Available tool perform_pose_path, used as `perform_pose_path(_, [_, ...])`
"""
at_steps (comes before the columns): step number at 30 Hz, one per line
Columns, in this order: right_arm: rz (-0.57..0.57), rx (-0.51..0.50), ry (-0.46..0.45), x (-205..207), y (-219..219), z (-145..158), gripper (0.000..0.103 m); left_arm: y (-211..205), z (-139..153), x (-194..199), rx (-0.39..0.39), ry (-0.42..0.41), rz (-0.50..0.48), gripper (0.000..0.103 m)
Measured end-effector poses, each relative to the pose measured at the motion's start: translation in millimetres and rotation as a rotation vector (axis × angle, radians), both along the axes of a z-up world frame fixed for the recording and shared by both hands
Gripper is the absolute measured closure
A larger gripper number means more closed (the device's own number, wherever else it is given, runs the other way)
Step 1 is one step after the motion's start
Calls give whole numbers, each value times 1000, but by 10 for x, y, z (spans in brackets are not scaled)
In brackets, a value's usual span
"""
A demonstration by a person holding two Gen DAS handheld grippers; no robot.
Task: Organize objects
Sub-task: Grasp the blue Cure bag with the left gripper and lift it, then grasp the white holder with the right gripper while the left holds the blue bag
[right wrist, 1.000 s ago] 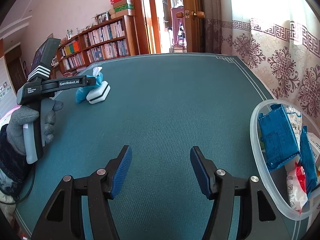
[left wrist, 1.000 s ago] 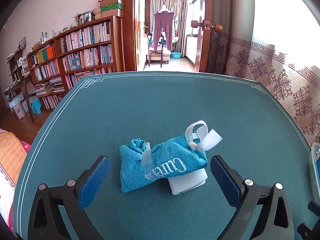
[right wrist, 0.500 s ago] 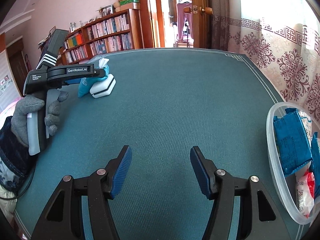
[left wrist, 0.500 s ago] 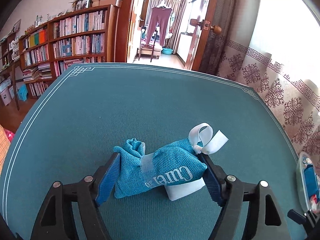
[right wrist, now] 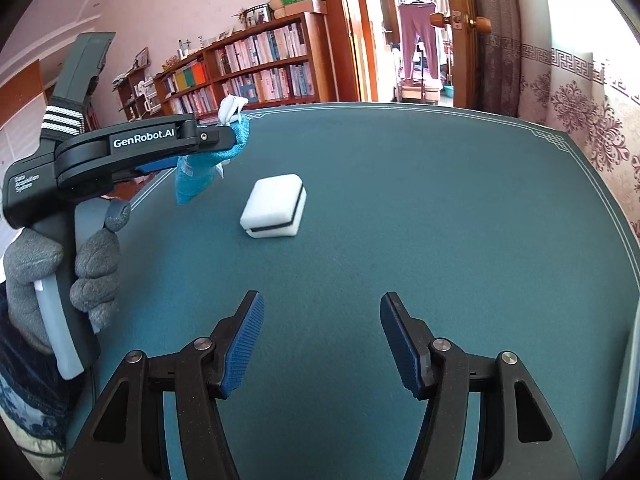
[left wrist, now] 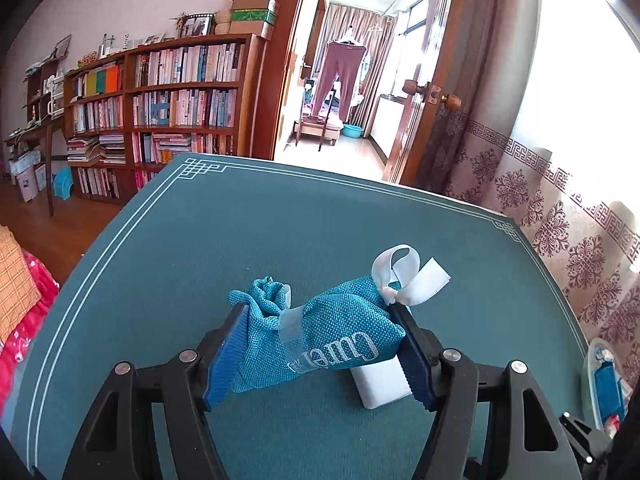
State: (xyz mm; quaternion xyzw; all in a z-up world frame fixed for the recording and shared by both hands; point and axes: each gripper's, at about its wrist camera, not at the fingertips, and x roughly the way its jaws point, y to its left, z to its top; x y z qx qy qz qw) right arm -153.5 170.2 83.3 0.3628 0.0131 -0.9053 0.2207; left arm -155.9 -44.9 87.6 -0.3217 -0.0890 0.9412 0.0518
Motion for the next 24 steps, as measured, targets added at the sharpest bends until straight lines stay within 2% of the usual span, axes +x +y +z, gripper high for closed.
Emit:
perform_pose_path(4, [37,14,20,-230,-312,2,41,-104,-2,-21,27,-9,29,31])
perform_pose_path(14, [66,28,-27,-705,-729,-93,42,-217,-47,-27,61,-30,65,31])
perform_pose_path(20, [39,43,-56,-808,-745,-163,55,-200,-62,-17,59,-34,63,31])
perform_pose_path(24, [38,36,-57,-817,-725,-155,57,-167,-82,-11,51,-36,52,31])
